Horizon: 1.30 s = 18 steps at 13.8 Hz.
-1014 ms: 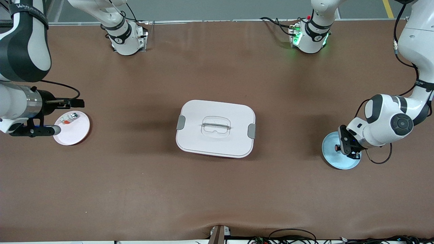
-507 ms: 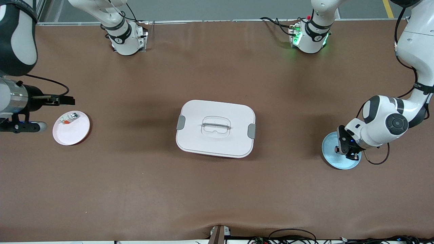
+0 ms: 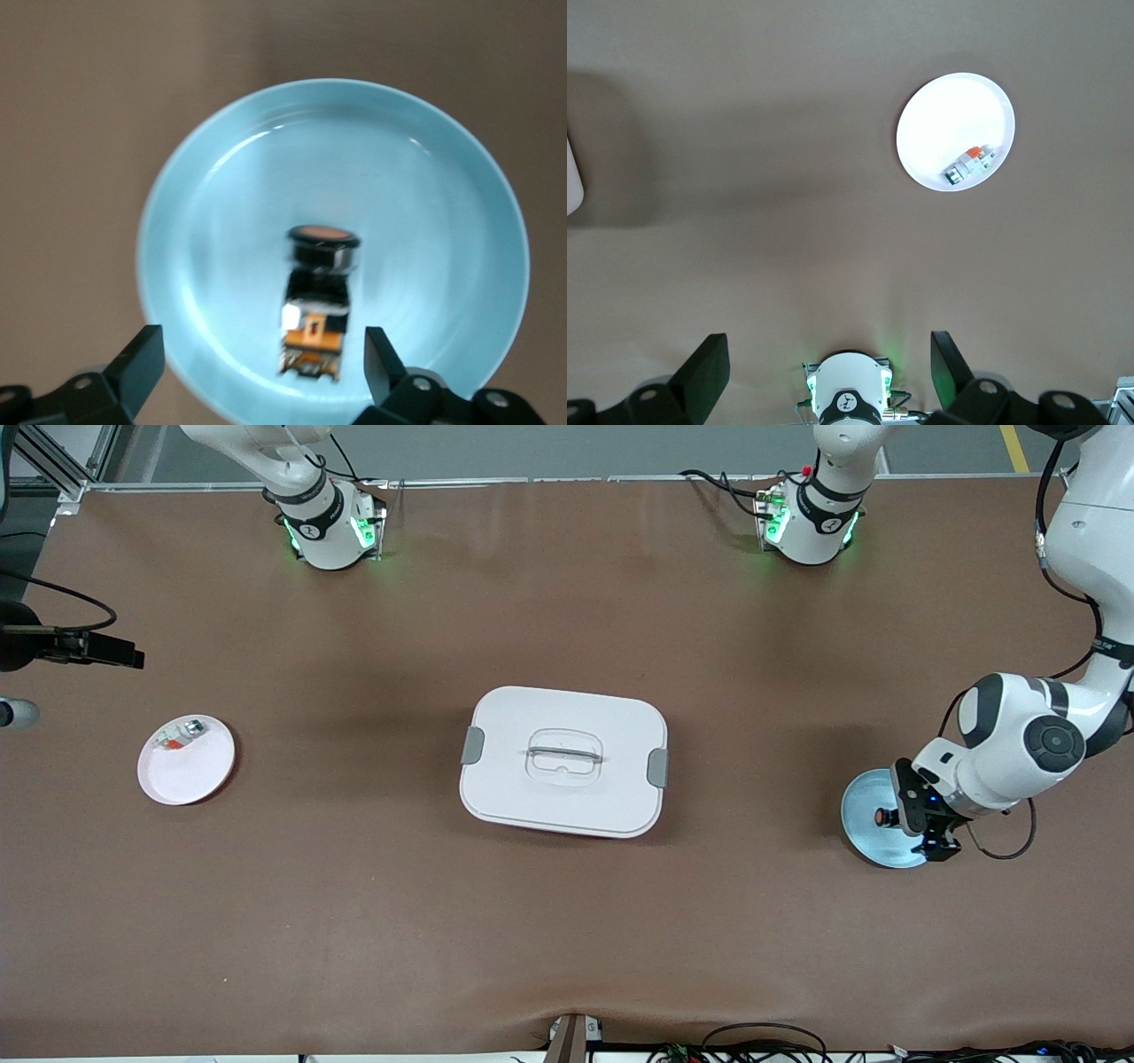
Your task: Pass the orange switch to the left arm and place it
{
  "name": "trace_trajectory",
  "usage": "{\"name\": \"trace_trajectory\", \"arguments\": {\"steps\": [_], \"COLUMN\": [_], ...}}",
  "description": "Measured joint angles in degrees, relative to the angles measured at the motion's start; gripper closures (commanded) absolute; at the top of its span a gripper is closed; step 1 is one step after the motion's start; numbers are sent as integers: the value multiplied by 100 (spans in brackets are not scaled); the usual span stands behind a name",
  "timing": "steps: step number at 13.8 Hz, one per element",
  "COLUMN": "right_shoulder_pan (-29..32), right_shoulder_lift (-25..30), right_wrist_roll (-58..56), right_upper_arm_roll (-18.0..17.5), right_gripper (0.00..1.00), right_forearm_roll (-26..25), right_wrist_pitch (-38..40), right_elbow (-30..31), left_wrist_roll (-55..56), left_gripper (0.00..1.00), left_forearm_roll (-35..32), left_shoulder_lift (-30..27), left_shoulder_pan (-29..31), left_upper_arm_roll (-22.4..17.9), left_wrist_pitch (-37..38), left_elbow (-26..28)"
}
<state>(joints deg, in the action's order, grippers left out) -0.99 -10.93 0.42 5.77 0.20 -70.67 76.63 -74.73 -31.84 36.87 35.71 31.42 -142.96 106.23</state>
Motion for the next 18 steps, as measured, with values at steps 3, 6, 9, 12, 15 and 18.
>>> {"name": "trace_trajectory", "arguments": {"steps": [3,6,9,12,15,18], "right_shoulder_pan": [7,7,7,5,-4,-73], "right_shoulder_lift": [15,51,104,137,160,308], "right_wrist_roll": [1,1,0,-1,-1,1], "right_upper_arm_roll": [-17,-34,-49,-79,-89,-89], "right_gripper": [0,0,0,0,0,0], "right_forearm_roll": [-1,-1,0,0,0,0], "right_wrist_pitch": [-117,-246,-401,-401,-381,-427], "right_elbow": [2,21,38,56,57,155], "left_wrist_roll": [834,1610,2495,3396,4226,5414], "left_gripper": [0,0,0,0,0,0], "left_forearm_roll": [358,1022,1342,1367,1495,1698], "left_shoulder_lift": [-380,-816,-1058,-1116,-1122,-1160], "left_shoulder_pan": [3,4,7,7,7,7], "left_upper_arm_roll": [169,229,446,717,926,1077], "left_wrist_pitch": [205,562,1463,2362,3101,3694], "left_elbow": [-12,-37,-468,-1113,-1612,-2002]}}
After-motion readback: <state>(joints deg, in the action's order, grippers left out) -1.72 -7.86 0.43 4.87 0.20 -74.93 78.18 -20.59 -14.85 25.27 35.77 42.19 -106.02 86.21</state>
